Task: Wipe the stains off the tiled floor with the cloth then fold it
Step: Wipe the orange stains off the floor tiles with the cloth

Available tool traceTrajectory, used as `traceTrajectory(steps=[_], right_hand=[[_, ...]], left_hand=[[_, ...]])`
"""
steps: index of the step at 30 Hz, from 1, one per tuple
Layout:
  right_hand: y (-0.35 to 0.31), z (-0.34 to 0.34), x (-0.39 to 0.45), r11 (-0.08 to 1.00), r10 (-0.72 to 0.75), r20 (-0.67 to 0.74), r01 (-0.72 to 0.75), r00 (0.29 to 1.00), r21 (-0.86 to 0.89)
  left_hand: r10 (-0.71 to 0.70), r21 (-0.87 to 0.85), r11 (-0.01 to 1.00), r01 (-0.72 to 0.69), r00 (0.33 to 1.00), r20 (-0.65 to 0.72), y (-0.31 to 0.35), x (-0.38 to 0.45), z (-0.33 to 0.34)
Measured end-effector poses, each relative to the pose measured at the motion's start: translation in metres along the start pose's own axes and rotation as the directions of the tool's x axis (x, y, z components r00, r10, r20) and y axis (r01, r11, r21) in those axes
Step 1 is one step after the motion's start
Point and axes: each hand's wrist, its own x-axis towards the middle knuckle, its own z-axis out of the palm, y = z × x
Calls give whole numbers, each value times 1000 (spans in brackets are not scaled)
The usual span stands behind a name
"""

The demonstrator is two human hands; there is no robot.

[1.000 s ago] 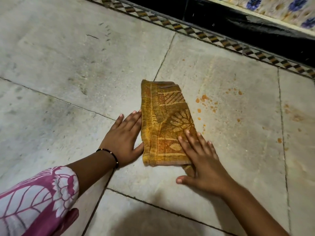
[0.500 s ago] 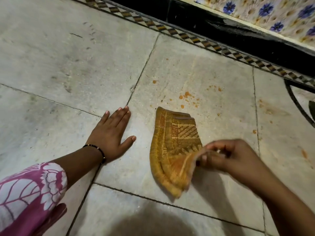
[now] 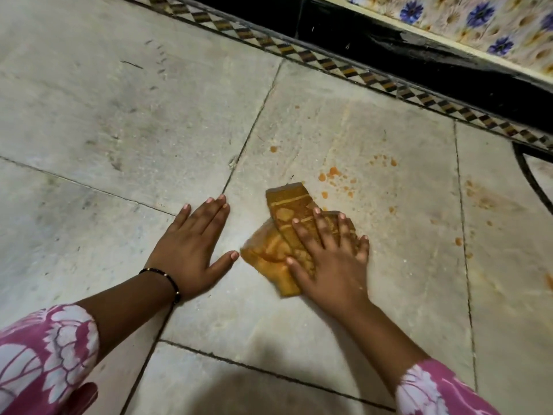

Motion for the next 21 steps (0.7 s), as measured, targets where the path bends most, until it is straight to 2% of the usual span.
traceTrajectory(steps=[1,3,5,6,8,11,13,14,17,19,21], right_hand=[[18,-1,-2,999,42,-13,-42,999,-26],[51,-6,11,969,245,12,-244,970,-26],[62,-13,47,891,448,59,-451,892,57],[54,-16,68,861,495,61,-498,867,102],[21,-15,95,893,433,36,-434,901,124],[-20,-6,74,991,106,-31,-103,994,89],[-8,0,32,998,-39,-47,42,998,54],[7,2,11,997,-47,-60,50,997,53],[65,-2,-7,995,99,-19,-99,995,-2],[83,-9,24,967,256,-9,-256,967,-2],[73,-19,78,906,414,10,-413,910,94]], left_hand=[[-5,-2,1000,5,1000,1,0,-1,0],[-13,-7,1000,13,1000,2,0,-1,0],[-10,-6,1000,10,1000,1,0,0,1],[-7,-3,1000,7,1000,1,0,0,1],[-7,1,1000,7,1000,7,0,0,1],[-7,10,1000,7,1000,20,0,0,0],[-8,8,1000,8,999,35,1,0,-2],[-13,2,1000,13,999,36,2,-1,-2],[-12,-6,1000,12,1000,16,3,1,-2],[-10,-12,1000,10,1000,14,3,0,-2],[-3,-7,1000,3,1000,4,2,1,-2]])
